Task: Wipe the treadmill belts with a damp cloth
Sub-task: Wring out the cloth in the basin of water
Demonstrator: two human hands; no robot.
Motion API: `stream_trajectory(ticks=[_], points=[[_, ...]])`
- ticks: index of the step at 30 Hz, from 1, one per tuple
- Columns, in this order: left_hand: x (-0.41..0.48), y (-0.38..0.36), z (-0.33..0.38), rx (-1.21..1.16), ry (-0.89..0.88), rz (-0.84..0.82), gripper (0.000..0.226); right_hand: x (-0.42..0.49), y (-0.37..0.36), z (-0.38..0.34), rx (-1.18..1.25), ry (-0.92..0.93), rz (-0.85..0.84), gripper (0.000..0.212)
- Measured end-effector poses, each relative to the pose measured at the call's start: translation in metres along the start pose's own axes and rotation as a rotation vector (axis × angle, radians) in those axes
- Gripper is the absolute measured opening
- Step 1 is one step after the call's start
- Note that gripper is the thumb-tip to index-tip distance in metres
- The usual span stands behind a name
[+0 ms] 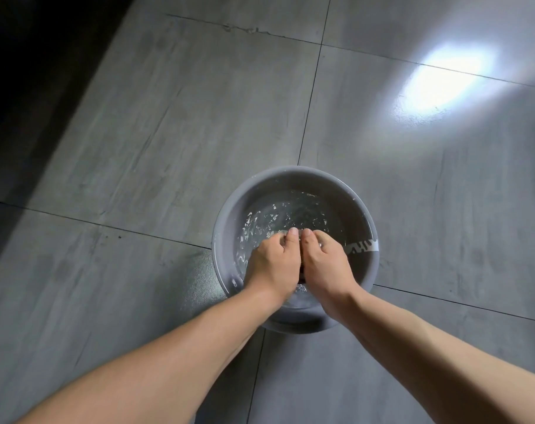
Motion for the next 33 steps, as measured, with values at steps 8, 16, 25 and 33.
stream_trajectory(ticks=[8, 16, 25, 33], points=[[0.004, -0.001, 0.008, -0.203, 0.011, -0.07, 0.046, 0.007, 0.012, -0.006, 0.096, -0.008, -0.026, 0.044], [0.004, 0.004, 0.008, -0.414, -0.013, -0.04, 0.058, 0.005, 0.02, -0.015, -0.011, 0.071, -0.006, 0.037], [0.007, 0.007, 0.012, -0.222, -0.007, -0.033, 0.04, 0.008, 0.024, -0.02, -0.15, 0.147, 0.032, 0.032], [0.017, 0.019, 0.01, -0.611, 0.276, -0.276, 0.019, 0.014, 0.049, -0.039, -0.347, 0.393, 0.031, 0.034]])
Point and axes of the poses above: each hand's wrist, its own x-axis towards the middle knuckle, its own y-axis out of the back of the hand, z = x × y, the point moved 8 cm from there along x, towards the middle knuckle, and after that the axes turned 13 degrees about -x, right-handed, at the moved point
